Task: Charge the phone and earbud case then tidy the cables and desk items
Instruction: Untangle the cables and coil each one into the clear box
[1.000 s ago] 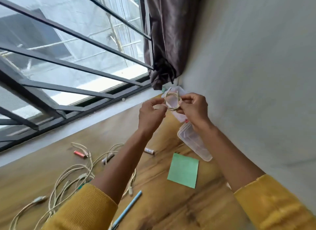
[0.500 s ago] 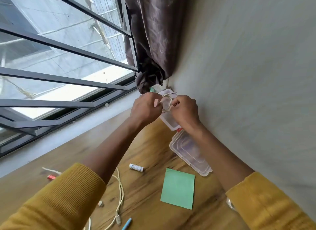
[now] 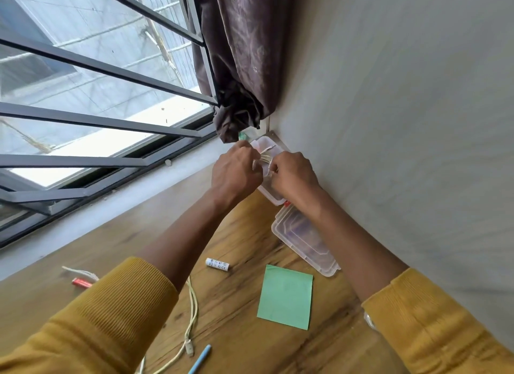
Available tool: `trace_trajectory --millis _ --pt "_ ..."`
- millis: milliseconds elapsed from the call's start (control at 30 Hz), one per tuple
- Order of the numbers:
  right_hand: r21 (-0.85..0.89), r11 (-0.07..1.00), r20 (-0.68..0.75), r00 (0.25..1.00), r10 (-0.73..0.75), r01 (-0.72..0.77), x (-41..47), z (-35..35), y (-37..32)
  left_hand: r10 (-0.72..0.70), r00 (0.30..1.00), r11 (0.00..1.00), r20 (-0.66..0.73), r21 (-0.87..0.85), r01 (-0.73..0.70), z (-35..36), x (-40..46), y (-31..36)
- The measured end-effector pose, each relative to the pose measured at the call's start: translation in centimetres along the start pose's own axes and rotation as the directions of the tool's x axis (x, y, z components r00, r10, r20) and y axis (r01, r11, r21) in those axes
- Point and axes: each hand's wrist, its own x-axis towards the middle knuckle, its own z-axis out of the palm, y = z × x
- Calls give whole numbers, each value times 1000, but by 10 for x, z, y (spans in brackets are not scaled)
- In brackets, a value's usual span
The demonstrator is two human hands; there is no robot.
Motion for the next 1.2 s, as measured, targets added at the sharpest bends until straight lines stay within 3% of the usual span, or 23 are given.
trace_trajectory --millis 133,233,433,633,967,1200 --pt "-21 1000 -178 984 -19 15 -10 -10 4 -73 984 994 -160 -87 60 -5 0 -6" --pt "-32 999 -318 948 -17 7 -20 -15 11 -155 973 984 -173 -111 137 -1 1 -13" --pt "-128 983 -212 972 100 -129 -31 -13 24 -289 951 940 -115 -222 259 9 0 -15" --pt "-71 966 -193 953 232 -249 -38 -12 29 -376 922 878 -91 -353 323 5 -2 -10" --pt "128 988 -295 948 122 -88 -63 -26 -4 -490 853 780 -181 -528 336 -31 -64 -22" --pt "216 972 -342 940 -12 91 -111 -11 -61 -656 723 652 -215 -644 399 -64 -169 -51"
